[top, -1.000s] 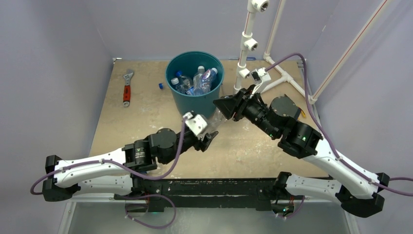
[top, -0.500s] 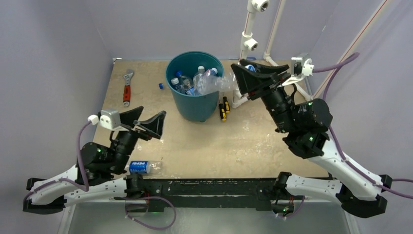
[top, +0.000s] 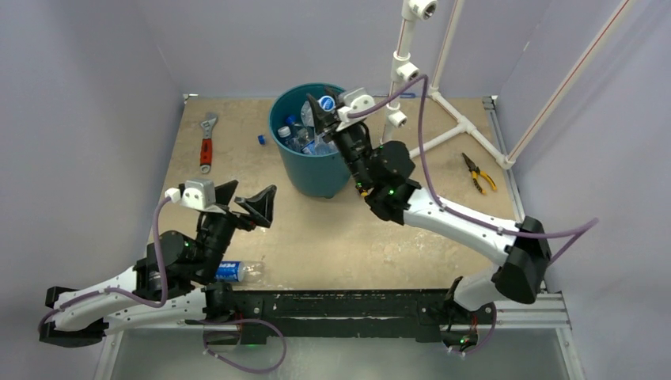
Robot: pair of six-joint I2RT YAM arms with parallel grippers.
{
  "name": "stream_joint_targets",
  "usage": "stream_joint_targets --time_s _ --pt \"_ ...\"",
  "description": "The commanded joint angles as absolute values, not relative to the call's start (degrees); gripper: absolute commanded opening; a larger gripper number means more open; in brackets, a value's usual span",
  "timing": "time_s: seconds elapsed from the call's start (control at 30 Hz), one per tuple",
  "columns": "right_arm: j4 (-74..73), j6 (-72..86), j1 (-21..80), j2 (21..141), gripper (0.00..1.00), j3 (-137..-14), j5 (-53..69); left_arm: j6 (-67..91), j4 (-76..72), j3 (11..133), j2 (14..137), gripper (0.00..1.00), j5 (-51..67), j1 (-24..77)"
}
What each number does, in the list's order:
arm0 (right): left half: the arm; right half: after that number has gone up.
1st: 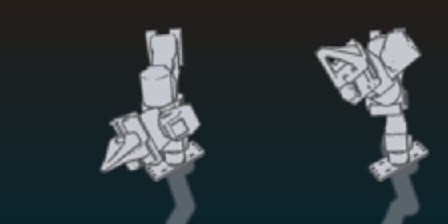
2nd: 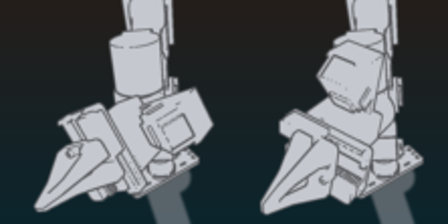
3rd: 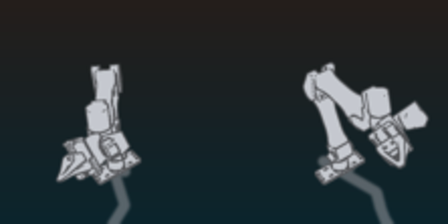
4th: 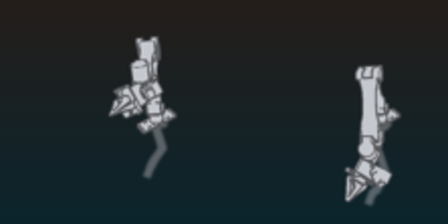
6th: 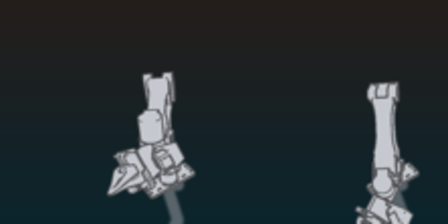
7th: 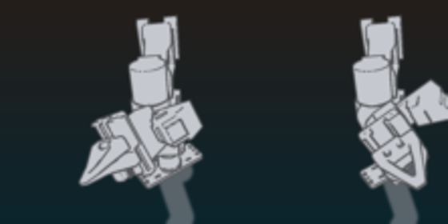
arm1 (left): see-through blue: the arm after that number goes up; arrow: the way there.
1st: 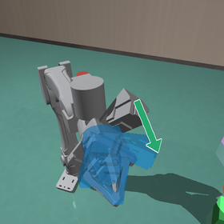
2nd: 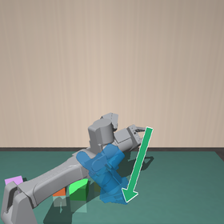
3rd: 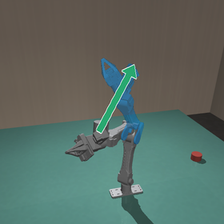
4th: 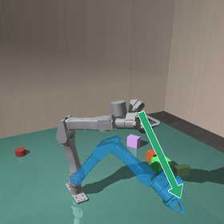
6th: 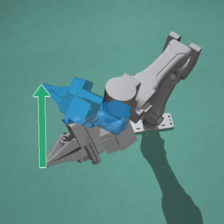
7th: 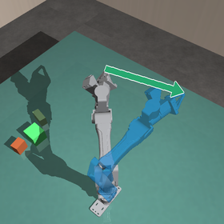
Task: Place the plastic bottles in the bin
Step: Place the plastic bottle in the trash bin.
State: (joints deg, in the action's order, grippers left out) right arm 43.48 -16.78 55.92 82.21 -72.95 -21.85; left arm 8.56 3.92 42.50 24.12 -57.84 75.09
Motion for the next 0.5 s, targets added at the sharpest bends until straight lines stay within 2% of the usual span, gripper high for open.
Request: stream_joint_targets --time_s 0.0,0.07,0.17,0.47 --pt "50.6 -20.8 55.8 86.2 0.0 -77.5 -22.1 9.5 2.2 41.7 23.8 0.97 -60.4 75.1" --pt "50.5 -20.9 55.3 89.2 0.0 -78.1 -23.4 8.9 1.3 41.0 23.3 0.97 -60.9 75.1" --pt "42.8 -17.3 53.5 93.9 0.0 -82.7 -23.7 7.7 0.9 40.0 22.6 0.97 -61.8 75.1" --pt "22.6 -5.1 47.9 104.4 0.0 -93.4 -21.1 13.6 8.1 43.2 21.8 0.98 -75.6 75.1"
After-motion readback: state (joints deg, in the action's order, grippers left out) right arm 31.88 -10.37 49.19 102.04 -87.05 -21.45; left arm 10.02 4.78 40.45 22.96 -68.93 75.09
